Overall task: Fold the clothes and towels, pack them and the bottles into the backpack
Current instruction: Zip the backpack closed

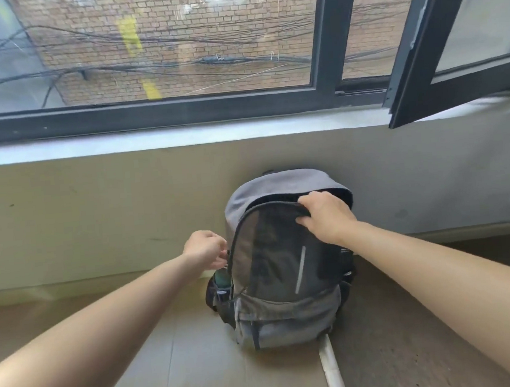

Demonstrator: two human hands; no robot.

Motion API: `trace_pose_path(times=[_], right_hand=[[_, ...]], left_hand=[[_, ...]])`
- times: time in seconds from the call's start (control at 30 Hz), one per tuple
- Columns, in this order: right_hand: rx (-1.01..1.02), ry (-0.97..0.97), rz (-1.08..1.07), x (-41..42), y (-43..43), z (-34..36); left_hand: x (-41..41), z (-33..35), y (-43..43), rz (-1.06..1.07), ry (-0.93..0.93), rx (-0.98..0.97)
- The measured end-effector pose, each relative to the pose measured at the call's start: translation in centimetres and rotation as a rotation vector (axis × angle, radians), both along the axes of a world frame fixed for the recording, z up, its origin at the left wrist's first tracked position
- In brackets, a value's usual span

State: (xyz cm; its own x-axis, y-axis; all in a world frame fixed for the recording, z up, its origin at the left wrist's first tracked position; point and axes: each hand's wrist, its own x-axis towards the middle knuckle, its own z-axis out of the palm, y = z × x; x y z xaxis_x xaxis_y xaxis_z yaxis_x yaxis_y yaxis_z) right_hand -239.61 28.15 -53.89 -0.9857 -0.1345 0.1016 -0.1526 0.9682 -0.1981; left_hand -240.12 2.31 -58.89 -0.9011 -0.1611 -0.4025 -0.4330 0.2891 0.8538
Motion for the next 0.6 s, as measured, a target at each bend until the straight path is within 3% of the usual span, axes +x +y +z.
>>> trace_pose_path(times=[0.13,0.2,0.33,0.47,0.6], right_hand=[[-0.027,0.017,0.088,-1.1,1.6,-1.3],[-0.039,0.005,0.138,-1.3,2.5,-1.6],[-0.039,-0.114,0.143,-1.1,4.3,-1.8],[0.049,-0.212,0.117,-0.2,5.4,-2.2],[0.06,-0.248,0.104,0.4,5.8,-2.3]], left_hand=[[0.8,-5.2,-1.2,-0.335,-0.116,-0.306],[1.0,-7.2,-1.5,-0.408,-0.126,-0.341],[1.0,-9.9,-1.5,-0.379,-0.053,-0.314],[0.9,-11.1,-0.1,-0.24,-0.085,-0.104],[0.4,-11.7,0.4,-0.127,-0.027,-0.149]])
